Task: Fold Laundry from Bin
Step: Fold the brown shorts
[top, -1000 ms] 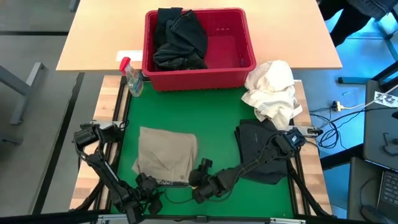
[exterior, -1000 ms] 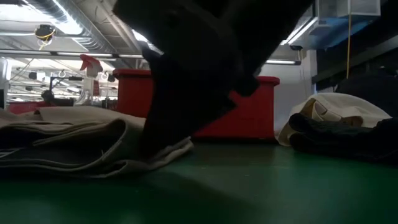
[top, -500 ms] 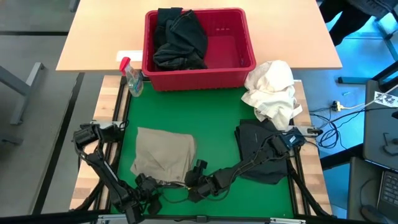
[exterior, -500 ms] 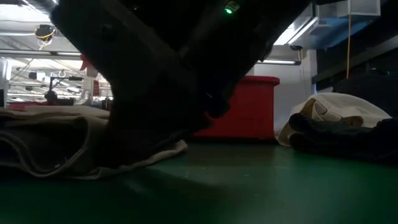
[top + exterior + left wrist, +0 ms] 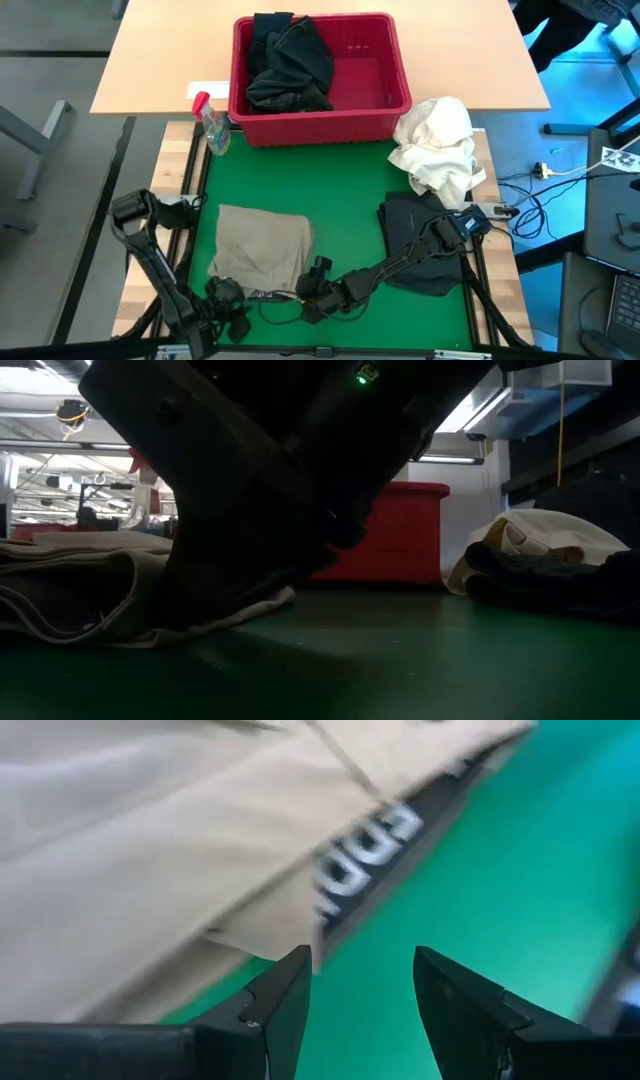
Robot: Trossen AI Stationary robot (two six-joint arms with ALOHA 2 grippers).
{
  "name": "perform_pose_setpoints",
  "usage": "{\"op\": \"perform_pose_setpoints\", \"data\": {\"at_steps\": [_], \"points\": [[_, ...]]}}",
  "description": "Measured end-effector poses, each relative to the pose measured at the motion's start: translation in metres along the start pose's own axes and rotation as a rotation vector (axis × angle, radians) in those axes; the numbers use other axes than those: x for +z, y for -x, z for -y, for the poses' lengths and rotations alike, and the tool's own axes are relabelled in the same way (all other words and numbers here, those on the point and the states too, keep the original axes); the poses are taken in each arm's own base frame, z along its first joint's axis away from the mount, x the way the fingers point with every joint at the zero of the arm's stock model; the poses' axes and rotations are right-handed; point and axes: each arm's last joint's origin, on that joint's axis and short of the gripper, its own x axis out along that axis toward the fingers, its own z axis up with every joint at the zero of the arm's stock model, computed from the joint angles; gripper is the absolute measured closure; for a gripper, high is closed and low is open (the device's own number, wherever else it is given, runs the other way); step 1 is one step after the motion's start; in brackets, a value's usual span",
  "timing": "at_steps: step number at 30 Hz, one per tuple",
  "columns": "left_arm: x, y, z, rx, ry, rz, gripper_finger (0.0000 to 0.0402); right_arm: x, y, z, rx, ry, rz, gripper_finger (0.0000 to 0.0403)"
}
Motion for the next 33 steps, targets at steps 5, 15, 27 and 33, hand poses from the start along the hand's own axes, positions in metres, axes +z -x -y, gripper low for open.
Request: {"op": "perform_pose_setpoints", "data": {"at_steps": [5, 15, 27, 33], "points": [[0.004, -0.006, -0.004, 0.060, 0.007, 0.027, 0.0230, 0.000, 0.000, 0.000, 0.004, 0.004, -0.003, 0.0181], [-0.001, -0.018, -0.003, 0.078, -0.018, 0.036, 0.0230, -0.001, 0.000, 0.000, 0.004, 0.005, -0.004, 0.0181], [0.006, -0.021, -0.009, 0.182, -0.108, -0.002, 0.0230, -0.001, -0.001, 0.000, 0.004, 0.006, -0.004, 0.0181], [0.010, -0.018, -0.017, 0.254, -0.130, 0.024, 0.0230, -0.001, 0.000, -0.001, 0.005, 0.007, -0.004, 0.0181]]}}
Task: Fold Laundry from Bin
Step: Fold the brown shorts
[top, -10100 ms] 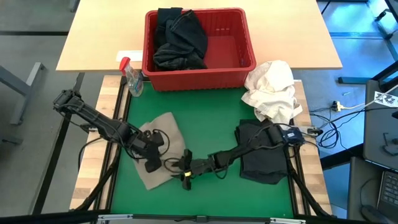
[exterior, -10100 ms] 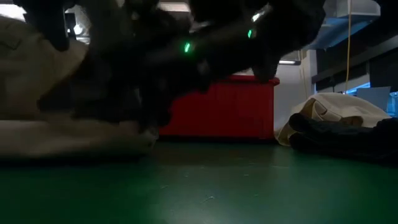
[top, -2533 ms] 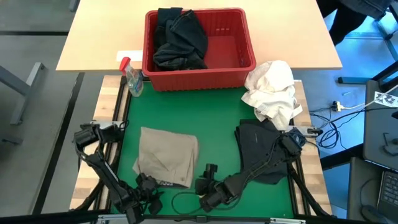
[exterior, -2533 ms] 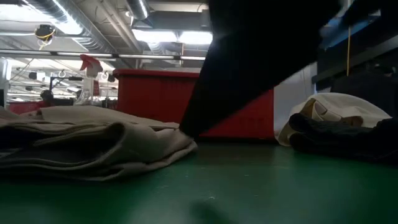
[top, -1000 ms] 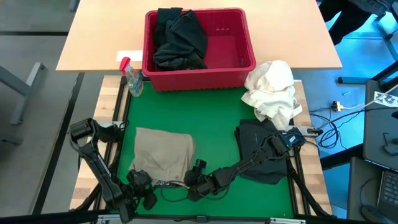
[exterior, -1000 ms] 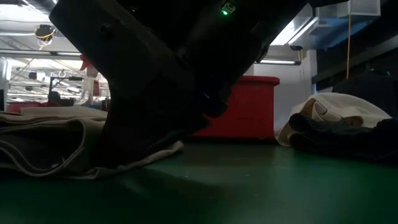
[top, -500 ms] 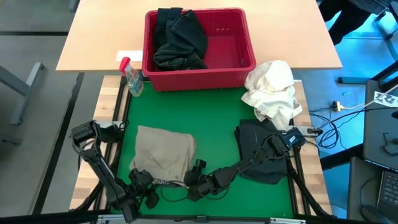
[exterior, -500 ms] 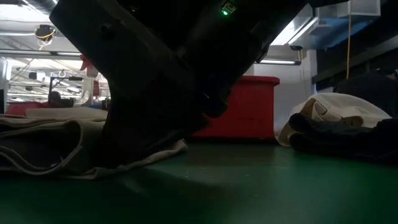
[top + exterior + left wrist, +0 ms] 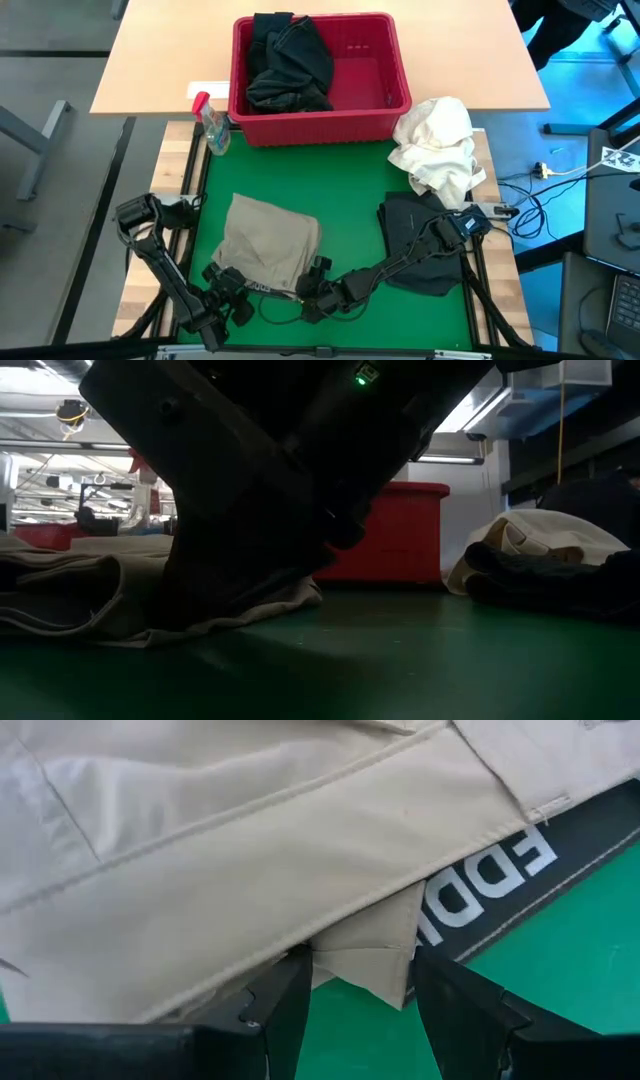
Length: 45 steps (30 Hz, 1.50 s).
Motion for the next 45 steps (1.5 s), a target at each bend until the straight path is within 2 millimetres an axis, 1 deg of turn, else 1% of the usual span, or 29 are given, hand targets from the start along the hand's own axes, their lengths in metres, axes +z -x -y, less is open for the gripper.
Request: {"op": "perform_pose_setpoints", "data": {"at_steps": [6, 10, 14, 17, 20, 23, 26, 27, 37, 41, 45], "points": [[0.003, -0.001, 0.001, -0.009, -0.048, 0.047, 0.0230, 0.000, 0.000, 0.000, 0.005, 0.012, -0.004, 0.0181], [0.001, -0.005, 0.005, -0.031, -0.094, 0.051, 0.0230, 0.000, 0.000, 0.000, 0.006, 0.014, -0.003, 0.0181], [0.002, -0.006, 0.002, 0.001, -0.089, 0.065, 0.0230, 0.000, 0.000, 0.000, 0.006, 0.014, -0.002, 0.0181], [0.003, -0.010, 0.003, 0.012, -0.093, 0.080, 0.0240, 0.000, 0.000, 0.000, 0.006, 0.014, -0.002, 0.0181], [0.002, -0.015, 0.004, 0.033, -0.126, 0.055, 0.0270, 0.000, 0.000, 0.000, 0.005, 0.014, -0.002, 0.0181], [-0.002, -0.020, 0.004, 0.055, -0.154, 0.053, 0.0321, 0.000, 0.000, 0.000, 0.005, 0.014, -0.002, 0.0181], [-0.001, -0.020, 0.002, 0.076, -0.164, 0.055, 0.0379, 0.000, 0.000, 0.000, 0.006, 0.015, -0.003, 0.0181], [0.000, -0.019, 0.001, 0.082, -0.161, 0.056, 0.0388, -0.001, 0.000, 0.000, 0.007, 0.015, -0.003, 0.0181], [0.010, 0.002, -0.019, 0.185, -0.159, 0.063, 0.0397, -0.005, 0.004, -0.009, 0.037, 0.029, -0.012, 0.0181], [0.009, 0.004, -0.024, 0.228, -0.177, 0.036, 0.0396, -0.008, 0.006, -0.012, 0.055, 0.036, -0.020, 0.0181], [0.008, 0.005, -0.024, 0.224, -0.175, 0.036, 0.0396, -0.009, 0.007, -0.014, 0.061, 0.039, -0.023, 0.0181]]}}
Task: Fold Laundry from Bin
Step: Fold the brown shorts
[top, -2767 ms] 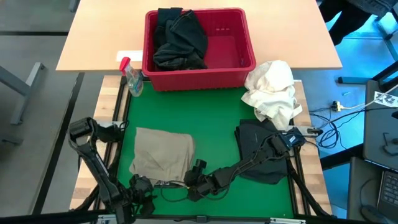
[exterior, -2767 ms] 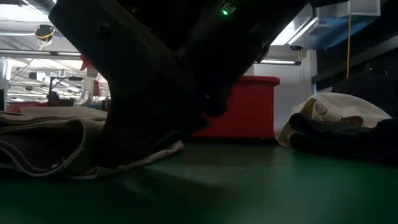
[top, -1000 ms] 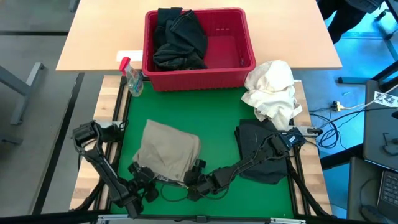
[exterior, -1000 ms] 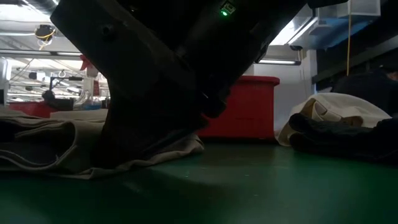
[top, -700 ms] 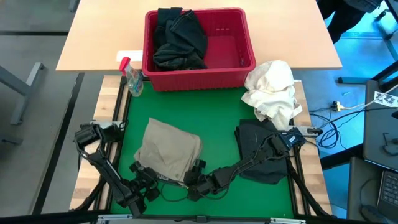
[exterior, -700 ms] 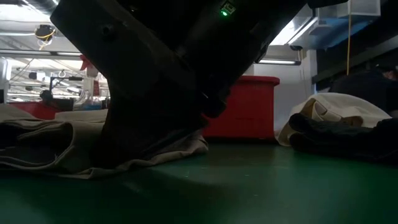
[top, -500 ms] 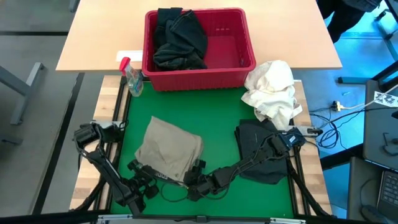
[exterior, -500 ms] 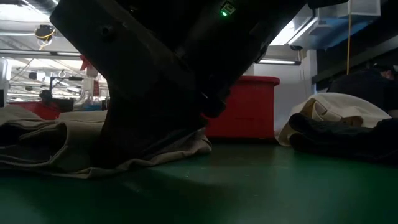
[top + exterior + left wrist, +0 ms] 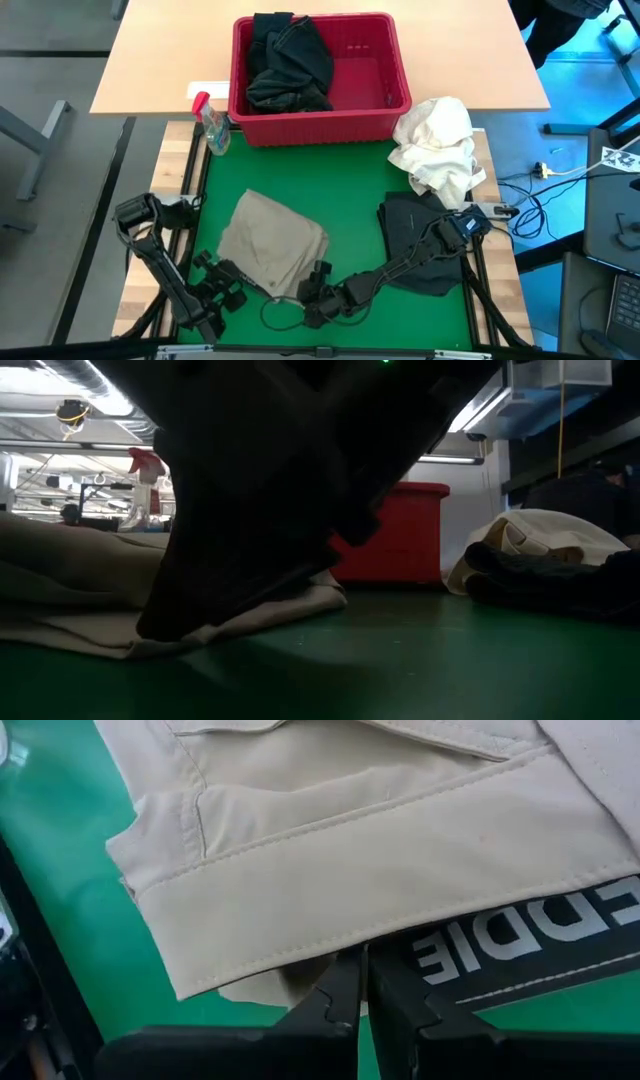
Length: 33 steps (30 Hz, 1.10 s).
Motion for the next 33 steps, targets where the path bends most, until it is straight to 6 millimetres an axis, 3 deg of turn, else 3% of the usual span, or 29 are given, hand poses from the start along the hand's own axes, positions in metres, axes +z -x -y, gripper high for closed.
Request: {"op": "perform_pose_setpoints", "data": {"at_steps": [6, 12, 15, 20, 24, 28, 33], "points": [[-0.001, 0.000, 0.006, -0.056, 0.028, -0.008, 0.0384, 0.000, 0.000, 0.000, 0.005, 0.000, -0.003, 0.0181], [-0.002, 0.003, 0.013, -0.145, 0.075, -0.041, 0.0300, 0.000, 0.000, 0.000, 0.004, 0.000, -0.002, 0.0181], [0.004, 0.016, 0.009, -0.196, 0.031, -0.152, 0.0257, 0.003, 0.005, 0.001, 0.010, 0.004, -0.010, 0.0181], [0.027, 0.061, -0.016, -0.290, 0.018, -0.210, 0.0219, 0.019, 0.036, 0.003, 0.112, 0.000, -0.046, 0.0181], [0.037, 0.083, -0.035, -0.367, 0.102, -0.006, 0.0218, 0.044, 0.073, 0.005, 0.186, -0.036, 0.033, 0.0181], [0.035, 0.072, -0.034, -0.399, 0.130, 0.251, 0.0222, 0.059, 0.075, 0.004, 0.128, -0.033, 0.219, 0.0181], [0.025, 0.023, -0.019, -0.351, 0.166, 0.328, 0.0223, 0.065, 0.044, 0.005, 0.066, -0.078, 0.390, 0.0181]]}}
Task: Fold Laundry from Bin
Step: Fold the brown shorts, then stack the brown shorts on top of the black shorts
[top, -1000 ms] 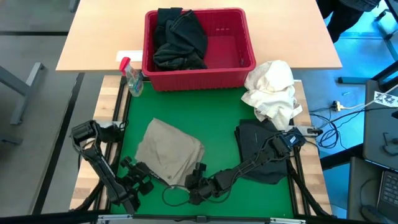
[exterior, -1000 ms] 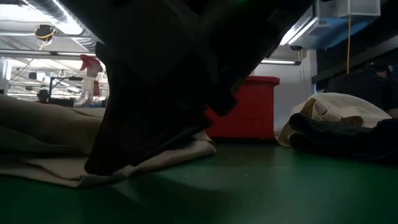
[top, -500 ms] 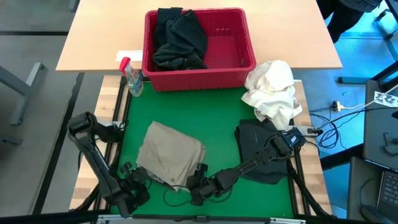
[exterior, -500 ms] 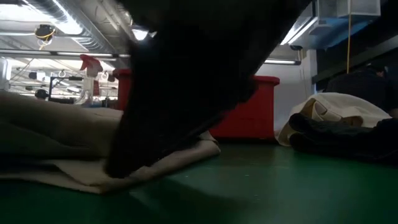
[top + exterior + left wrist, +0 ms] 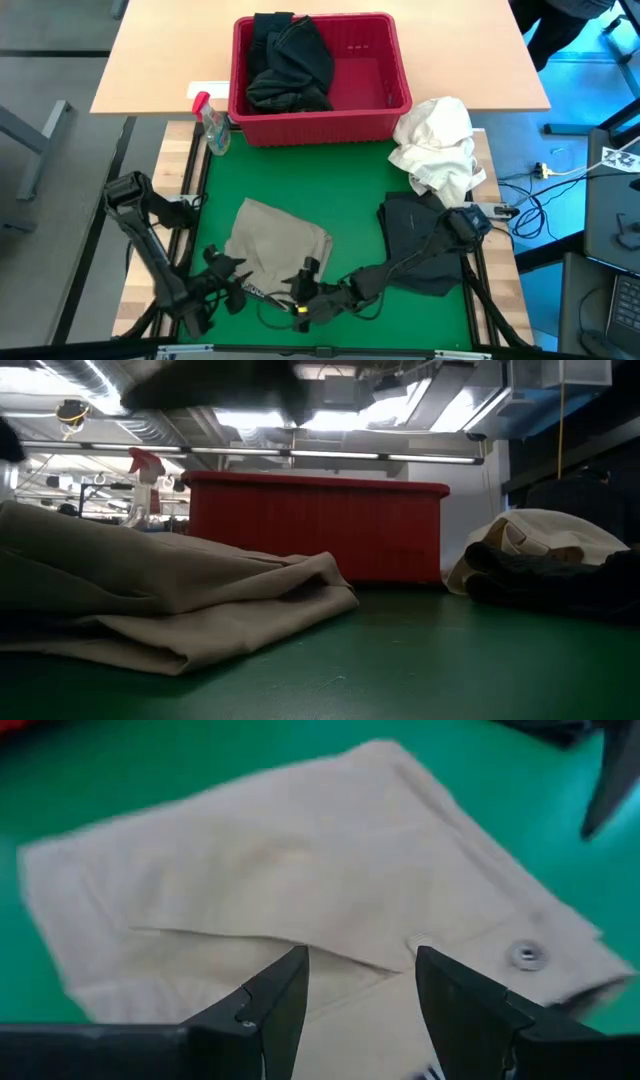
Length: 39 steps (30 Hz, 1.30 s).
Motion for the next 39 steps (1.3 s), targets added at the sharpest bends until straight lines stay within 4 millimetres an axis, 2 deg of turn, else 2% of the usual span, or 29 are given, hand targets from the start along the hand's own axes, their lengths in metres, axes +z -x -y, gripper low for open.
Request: {"op": "perform_pose_setpoints", "data": {"at_steps": [4, 7, 11, 15, 19, 22, 28, 32, 35, 39], "points": [[-0.022, -0.030, -0.005, 0.022, -0.021, -0.085, 0.0223, -0.033, -0.031, 0.013, -0.030, 0.018, -0.077, 0.0181], [-0.035, -0.040, -0.009, 0.005, -0.006, -0.177, 0.0223, -0.049, -0.037, 0.015, -0.026, 0.044, -0.158, 0.0181], [-0.044, -0.039, -0.003, -0.088, 0.062, -0.203, 0.0223, -0.059, -0.032, 0.011, -0.018, 0.108, -0.254, 0.0181], [-0.048, -0.034, 0.008, -0.196, 0.151, -0.223, 0.0223, -0.060, -0.010, 0.006, -0.004, 0.242, -0.379, 0.0181], [-0.047, -0.027, 0.023, -0.326, 0.174, -0.218, 0.0223, -0.057, 0.020, 0.001, 0.044, 0.369, -0.521, 0.0181], [-0.040, -0.020, 0.029, -0.371, 0.162, -0.213, 0.0223, -0.048, 0.043, 0.001, 0.052, 0.421, -0.584, 0.0181], [-0.011, -0.001, 0.034, -0.439, 0.156, -0.096, 0.0223, 0.003, 0.091, 0.009, 0.059, 0.380, -0.534, 0.0181], [-0.007, 0.000, 0.034, -0.432, 0.160, -0.023, 0.0223, 0.016, 0.102, 0.013, 0.058, 0.365, -0.506, 0.0181], [-0.004, -0.004, 0.035, -0.428, 0.188, -0.048, 0.0215, 0.017, 0.105, 0.012, 0.063, 0.363, -0.503, 0.0181], [0.002, -0.014, 0.036, -0.408, 0.229, -0.087, 0.0185, 0.013, 0.105, 0.010, 0.047, 0.375, -0.509, 0.0181]]}}
